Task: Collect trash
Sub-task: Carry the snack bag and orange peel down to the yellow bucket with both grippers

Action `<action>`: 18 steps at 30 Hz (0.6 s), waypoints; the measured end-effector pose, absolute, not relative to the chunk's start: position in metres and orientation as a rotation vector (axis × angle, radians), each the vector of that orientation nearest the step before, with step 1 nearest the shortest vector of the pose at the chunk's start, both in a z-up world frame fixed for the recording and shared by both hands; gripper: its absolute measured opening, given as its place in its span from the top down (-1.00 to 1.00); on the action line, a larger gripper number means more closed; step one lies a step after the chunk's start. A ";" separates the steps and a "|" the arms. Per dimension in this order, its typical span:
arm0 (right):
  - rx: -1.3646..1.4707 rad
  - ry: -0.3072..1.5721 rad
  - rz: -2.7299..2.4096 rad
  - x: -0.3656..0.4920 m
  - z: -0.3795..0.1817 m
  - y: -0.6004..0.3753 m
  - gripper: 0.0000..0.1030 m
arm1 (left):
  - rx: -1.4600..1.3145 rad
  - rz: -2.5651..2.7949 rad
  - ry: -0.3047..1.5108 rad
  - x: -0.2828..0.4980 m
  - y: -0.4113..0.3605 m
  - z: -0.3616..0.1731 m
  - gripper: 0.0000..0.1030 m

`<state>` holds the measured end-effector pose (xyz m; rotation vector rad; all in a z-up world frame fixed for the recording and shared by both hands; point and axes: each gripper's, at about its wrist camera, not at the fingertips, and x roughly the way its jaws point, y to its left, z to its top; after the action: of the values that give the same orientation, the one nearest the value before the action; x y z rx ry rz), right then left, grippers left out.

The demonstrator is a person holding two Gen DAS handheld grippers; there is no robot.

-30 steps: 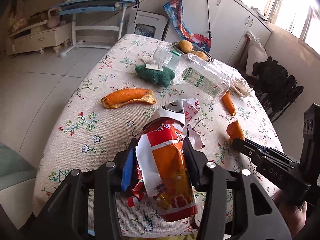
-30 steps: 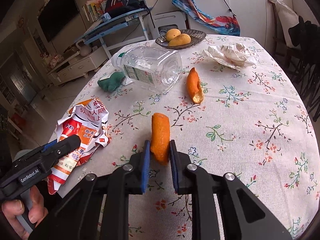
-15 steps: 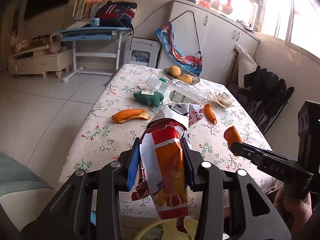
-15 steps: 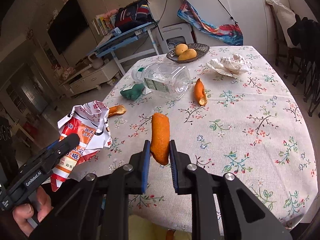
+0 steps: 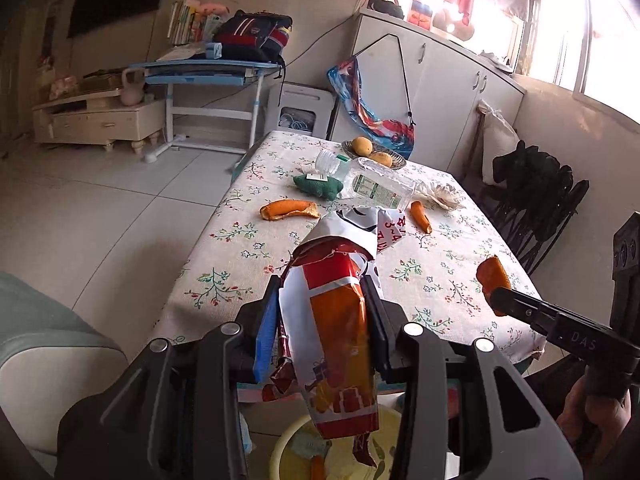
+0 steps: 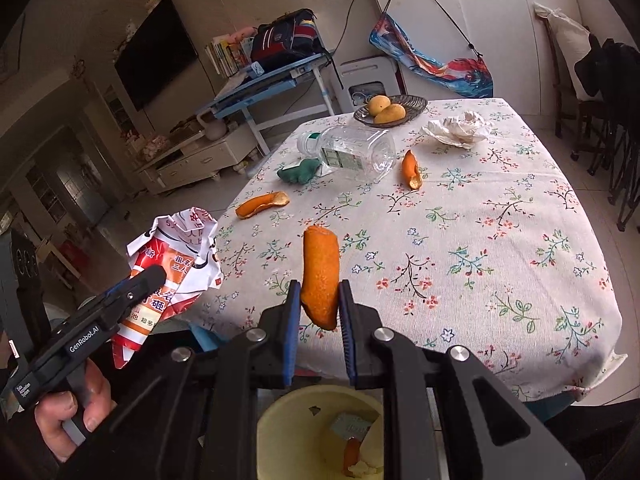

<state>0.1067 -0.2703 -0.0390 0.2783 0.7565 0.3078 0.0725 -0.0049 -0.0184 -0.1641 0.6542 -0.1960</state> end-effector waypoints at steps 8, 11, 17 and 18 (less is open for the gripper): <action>0.261 0.783 0.333 0.080 -0.042 -0.263 0.62 | -0.157 -0.202 0.646 0.049 -0.005 -0.016 0.26; 0.245 0.810 0.355 0.072 -0.047 -0.254 0.62 | -0.157 -0.202 0.646 0.045 -0.005 -0.016 0.26; 0.211 0.878 0.399 0.057 -0.061 -0.238 0.62 | -0.153 -0.206 0.648 0.036 -0.006 -0.016 0.26; 0.209 0.891 0.404 0.055 -0.064 -0.235 0.62 | -0.152 -0.208 0.648 0.032 -0.006 -0.016 0.26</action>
<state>0.0548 -0.2351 -0.0640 0.2091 0.8909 0.4039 0.0320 -0.0064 -0.0162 -0.1516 0.6476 -0.2079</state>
